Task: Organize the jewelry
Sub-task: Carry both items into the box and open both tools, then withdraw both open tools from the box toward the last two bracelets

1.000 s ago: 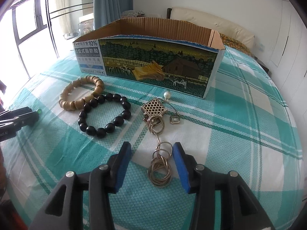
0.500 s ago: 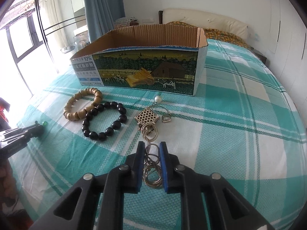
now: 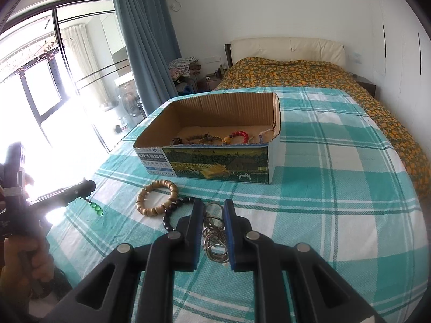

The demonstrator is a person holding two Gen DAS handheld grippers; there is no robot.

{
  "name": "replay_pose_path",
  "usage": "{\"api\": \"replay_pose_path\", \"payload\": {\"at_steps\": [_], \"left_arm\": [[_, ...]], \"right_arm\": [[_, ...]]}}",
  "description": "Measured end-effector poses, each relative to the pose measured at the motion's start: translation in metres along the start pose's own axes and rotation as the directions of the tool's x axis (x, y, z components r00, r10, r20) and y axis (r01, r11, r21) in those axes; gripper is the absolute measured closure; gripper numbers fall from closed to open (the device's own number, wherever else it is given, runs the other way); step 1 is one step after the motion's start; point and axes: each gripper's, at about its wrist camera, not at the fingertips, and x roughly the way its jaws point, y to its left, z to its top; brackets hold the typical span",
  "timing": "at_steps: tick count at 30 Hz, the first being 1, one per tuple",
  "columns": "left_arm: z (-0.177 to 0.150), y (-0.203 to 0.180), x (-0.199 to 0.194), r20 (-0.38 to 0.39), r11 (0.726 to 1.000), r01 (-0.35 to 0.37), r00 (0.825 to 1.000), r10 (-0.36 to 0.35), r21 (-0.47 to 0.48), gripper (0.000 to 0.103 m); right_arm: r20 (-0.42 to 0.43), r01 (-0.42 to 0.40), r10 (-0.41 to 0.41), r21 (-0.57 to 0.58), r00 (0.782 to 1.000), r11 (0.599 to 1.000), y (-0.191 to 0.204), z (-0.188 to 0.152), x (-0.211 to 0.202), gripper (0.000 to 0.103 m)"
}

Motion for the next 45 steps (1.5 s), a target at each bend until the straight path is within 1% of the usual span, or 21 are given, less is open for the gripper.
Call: {"api": "replay_pose_path", "payload": {"at_steps": [4,7,9,13,17,19,22,26,29,30,31,32,33,34,35,37,39,42,45], "left_arm": [[0.031,-0.004,0.0,0.026,1.0,0.021,0.999,-0.021,0.006,0.091],[0.058,-0.008,0.003,0.036,0.999,0.049,0.998,-0.05,0.008,0.091],[0.076,-0.012,0.007,0.049,0.999,0.049,0.998,-0.05,0.022,0.091],[0.105,-0.018,0.023,0.059,0.998,0.043,0.997,-0.045,0.048,0.091],[0.125,-0.021,0.052,0.039,0.997,0.033,0.999,-0.036,0.067,0.091],[0.132,-0.021,0.071,0.019,0.997,0.025,0.999,-0.026,0.071,0.091],[0.135,-0.02,0.1,-0.02,0.997,0.004,1.0,-0.003,0.077,0.091],[0.129,-0.017,0.132,-0.07,0.996,-0.021,0.997,0.026,0.081,0.09],[0.119,-0.012,0.146,-0.096,0.997,-0.047,0.994,0.053,0.068,0.087],[0.115,-0.009,0.149,-0.1,0.997,-0.052,0.993,0.058,0.062,0.077],[0.112,-0.008,0.149,-0.103,0.997,-0.059,0.993,0.065,0.057,0.055],[0.108,-0.006,0.149,-0.099,0.996,-0.073,0.992,0.078,0.053,0.044],[0.105,-0.005,0.145,-0.087,0.995,-0.092,0.992,0.096,0.049,0.026],[0.102,-0.005,0.139,-0.069,0.993,-0.106,0.992,0.11,0.049,0.019],[0.099,-0.006,0.133,-0.053,0.992,-0.111,0.992,0.114,0.052,0.018],[0.092,-0.007,0.118,-0.032,0.992,-0.114,0.993,0.116,0.059,0.01],[0.082,-0.008,0.1,-0.001,0.99,-0.127,0.992,0.127,0.069,0.005],[0.062,-0.011,0.074,0.038,0.985,-0.151,0.988,0.148,0.088,0.004],[0.038,-0.016,0.049,0.06,0.981,-0.171,0.984,0.166,0.091,0.004]], "right_arm": [[0.049,-0.026,0.027,-0.019,0.998,0.999,0.007,0.028,-0.008,0.087],[0.082,-0.047,0.05,-0.042,0.995,0.998,0.01,0.056,-0.008,0.088],[0.1,-0.059,0.064,-0.059,0.993,0.997,0.014,0.077,-0.005,0.087],[0.135,-0.062,0.077,-0.11,0.988,0.992,0.024,0.116,0.009,0.087],[0.119,-0.069,0.083,-0.116,0.989,0.991,0.025,0.143,0.037,0.087],[0.101,-0.063,0.074,-0.113,0.992,0.992,0.022,0.15,0.056,0.088],[0.043,-0.05,0.054,-0.104,0.998,0.993,0.016,0.15,0.089,0.087],[-0.045,-0.027,0.025,-0.063,0.999,0.998,-0.003,0.138,0.128,0.087],[-0.084,-0.01,0.008,-0.015,0.996,1.0,-0.021,0.123,0.143,0.085],[-0.09,-0.001,0.001,-0.001,0.996,1.0,-0.026,0.119,0.145,0.085],[-0.094,0.005,-0.003,0.012,0.996,1.0,-0.03,0.114,0.145,0.077],[-0.093,0.015,-0.013,0.026,0.996,1.0,-0.032,0.11,0.143,0.059],[-0.085,0.03,-0.027,0.036,0.996,0.999,-0.034,0.107,0.14,0.05],[-0.076,0.043,-0.04,0.04,0.996,0.998,-0.035,0.104,0.135,0.041],[-0.069,0.053,-0.05,0.037,0.996,0.998,-0.036,0.101,0.131,0.041],[-0.06,0.081,-0.079,0.025,0.995,0.996,-0.034,0.094,0.12,0.041],[-0.043,0.112,-0.111,0.01,0.993,0.994,-0.03,0.083,0.106,0.04],[-0.026,0.142,-0.142,-0.006,0.99,0.99,-0.026,0.065,0.088,0.04],[-0.024,0.167,-0.167,-0.016,0.986,0.986,-0.02,0.038,0.069,0.04]]}}
